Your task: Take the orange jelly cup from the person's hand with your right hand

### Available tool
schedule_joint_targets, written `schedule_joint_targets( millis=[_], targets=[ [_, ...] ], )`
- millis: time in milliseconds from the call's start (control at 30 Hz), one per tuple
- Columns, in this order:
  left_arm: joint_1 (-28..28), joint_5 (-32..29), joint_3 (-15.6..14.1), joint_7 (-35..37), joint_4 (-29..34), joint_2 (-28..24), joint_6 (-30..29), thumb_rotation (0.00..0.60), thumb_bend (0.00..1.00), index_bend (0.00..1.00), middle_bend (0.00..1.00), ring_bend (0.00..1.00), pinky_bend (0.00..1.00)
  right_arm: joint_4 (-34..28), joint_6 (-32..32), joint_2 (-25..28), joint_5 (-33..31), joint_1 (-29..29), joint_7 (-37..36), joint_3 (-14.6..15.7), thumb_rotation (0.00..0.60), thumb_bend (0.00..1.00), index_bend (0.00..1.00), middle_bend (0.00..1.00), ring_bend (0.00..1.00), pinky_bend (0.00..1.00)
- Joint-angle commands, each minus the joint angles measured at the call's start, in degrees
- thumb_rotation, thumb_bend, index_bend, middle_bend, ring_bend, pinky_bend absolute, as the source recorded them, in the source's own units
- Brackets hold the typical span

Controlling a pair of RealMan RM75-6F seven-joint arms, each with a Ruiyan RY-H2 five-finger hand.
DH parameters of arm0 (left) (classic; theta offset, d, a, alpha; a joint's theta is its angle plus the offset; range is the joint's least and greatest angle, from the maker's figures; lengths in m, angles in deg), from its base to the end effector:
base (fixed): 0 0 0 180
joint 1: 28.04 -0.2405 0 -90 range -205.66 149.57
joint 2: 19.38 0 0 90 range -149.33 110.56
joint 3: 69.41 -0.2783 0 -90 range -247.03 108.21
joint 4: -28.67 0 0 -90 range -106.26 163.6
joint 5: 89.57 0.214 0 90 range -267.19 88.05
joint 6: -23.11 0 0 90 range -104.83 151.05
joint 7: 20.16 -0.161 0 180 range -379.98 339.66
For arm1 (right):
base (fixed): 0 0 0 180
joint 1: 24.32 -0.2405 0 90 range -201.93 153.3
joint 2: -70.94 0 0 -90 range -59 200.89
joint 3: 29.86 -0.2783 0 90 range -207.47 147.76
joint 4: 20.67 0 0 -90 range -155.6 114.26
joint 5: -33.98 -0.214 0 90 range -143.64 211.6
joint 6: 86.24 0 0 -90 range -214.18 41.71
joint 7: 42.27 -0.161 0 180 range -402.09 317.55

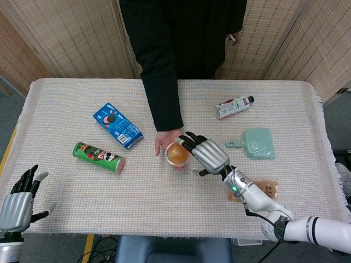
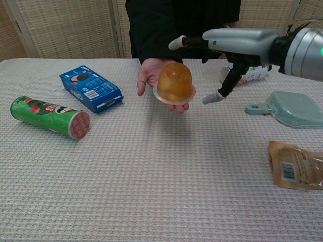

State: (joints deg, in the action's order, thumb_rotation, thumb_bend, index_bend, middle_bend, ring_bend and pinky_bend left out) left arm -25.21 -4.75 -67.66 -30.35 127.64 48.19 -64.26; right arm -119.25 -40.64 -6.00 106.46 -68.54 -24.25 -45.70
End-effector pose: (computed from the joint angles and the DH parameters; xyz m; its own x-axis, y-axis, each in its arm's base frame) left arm -0.3124 0.1825 0.1394 0.3978 0.0108 0.9174 0.9167 0.0362 -0.3979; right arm -0.0944 -0.3641 0.0218 0.4912 -0.2374 0.8380 -0.7537 -0.5982 0.2723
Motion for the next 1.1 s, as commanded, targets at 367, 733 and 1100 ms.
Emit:
schedule_joint_targets(
  millis=[367,733,1100],
  targets=[
    [-0.57,-0.35,-0.04,3.27,-2.58,0.02,-0.07,0.6,0.22,0.18,0.03,0.05,0.2,3.84,-0.23,-6.38,-10.91,-7.6,10.11,0.76,0.6,0.3,0.1,0.12,0.07,0.3],
    [-0.75,0.29,-0.2,4.56,-2.68,-0.14,-0.22,0.6,0.22,0.18,0.03,0.05,0.2,5.02,5.08,-8.17,-9.47,-7.77,10.68,2.6,0.6,0.47,0.58,0.43,0.37,0.66],
    [-0.77,0.5,-0.04,4.35,-2.26,-0.55,-0.39,0.6,0.22,0.18,0.03,0.05,0.2,-1.0,13.93,-1.22,-0.73,-2.38,4.76,3.81,0.6,0.52,0.7,0.51,0.52,0.77]
  ],
)
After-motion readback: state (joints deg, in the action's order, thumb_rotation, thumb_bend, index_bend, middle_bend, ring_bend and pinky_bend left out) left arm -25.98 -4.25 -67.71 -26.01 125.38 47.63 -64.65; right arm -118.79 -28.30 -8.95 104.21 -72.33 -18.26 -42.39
